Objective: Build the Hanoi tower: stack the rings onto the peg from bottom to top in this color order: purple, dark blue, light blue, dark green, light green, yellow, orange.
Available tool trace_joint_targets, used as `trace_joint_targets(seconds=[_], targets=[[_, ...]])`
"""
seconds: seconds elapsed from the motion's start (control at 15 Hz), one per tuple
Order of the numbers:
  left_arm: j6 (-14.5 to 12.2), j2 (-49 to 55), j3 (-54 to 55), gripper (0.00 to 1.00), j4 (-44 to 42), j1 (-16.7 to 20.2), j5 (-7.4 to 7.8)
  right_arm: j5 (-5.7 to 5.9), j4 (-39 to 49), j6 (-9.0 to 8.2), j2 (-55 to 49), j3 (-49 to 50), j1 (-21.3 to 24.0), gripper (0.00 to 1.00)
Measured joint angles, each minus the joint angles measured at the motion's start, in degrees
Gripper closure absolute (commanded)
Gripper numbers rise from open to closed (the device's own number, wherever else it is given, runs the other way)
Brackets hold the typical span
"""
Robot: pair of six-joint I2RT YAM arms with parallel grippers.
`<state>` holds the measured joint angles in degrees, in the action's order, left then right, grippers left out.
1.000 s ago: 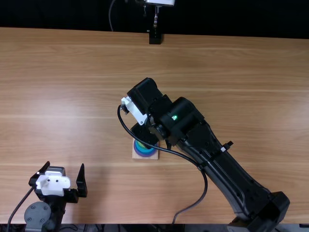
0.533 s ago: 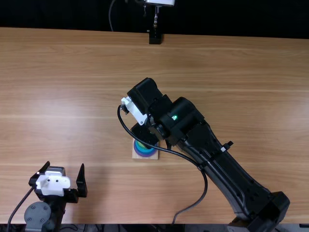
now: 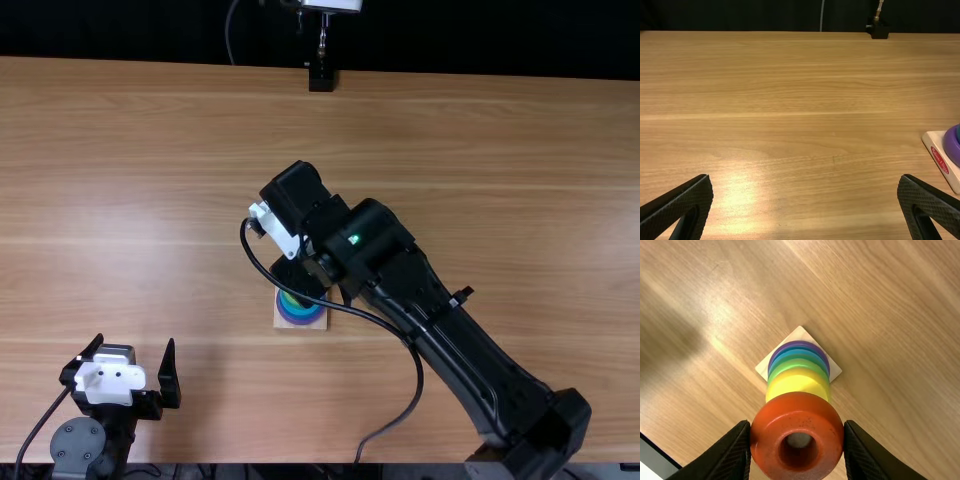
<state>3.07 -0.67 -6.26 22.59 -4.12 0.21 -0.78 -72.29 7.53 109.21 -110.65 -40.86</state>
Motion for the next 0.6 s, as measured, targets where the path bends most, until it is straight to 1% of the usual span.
trace_joint_targets(seconds=[0.07, 0.13, 0.2, 0.27, 0.33, 0.4, 0.53, 0.6], targets=[[0.0, 0.0, -0.02, 0.0, 0.02, 0.0, -0.02, -0.02, 0.0, 0.0, 0.0, 0.0, -0.02, 1.0], [-0.02, 0.0, -0.02, 0.0, 0.0, 0.0, -0.02, 0.02, 0.02, 0.0, 0.0, 0.0, 0.0, 0.8], [-0.02, 0.0, -0.02, 0.0, 0.0, 0.0, 0.0, 0.07, -0.17, -0.02, 0.0, 0.0, 0.0, 0.42], [0.0, 0.0, -0.02, 0.0, 0.0, 0.0, -0.02, 0.2, -0.22, -0.09, 0.0, 0.0, 0.0, 0.0], [0.0, -0.02, 0.0, 0.0, 0.02, 0.0, -0.02, 0.35, -0.2, -0.04, 0.0, 0.0, -0.02, 0.0], [-0.02, 0.0, 0.0, 0.0, -0.02, 0.0, 0.0, 0.81, -0.15, -0.09, 0.02, 0.0, -0.02, 0.0], [-0.02, 0.0, 0.0, 0.0, -0.02, 0.0, -0.02, 2.1, 0.5, -0.07, 0.0, 0.0, -0.02, 0.0], [-0.07, -0.02, -0.02, 0.0, 0.02, 0.0, -0.02, 2.36, 0.57, -0.07, 0.0, -0.02, 0.0, 0.0]])
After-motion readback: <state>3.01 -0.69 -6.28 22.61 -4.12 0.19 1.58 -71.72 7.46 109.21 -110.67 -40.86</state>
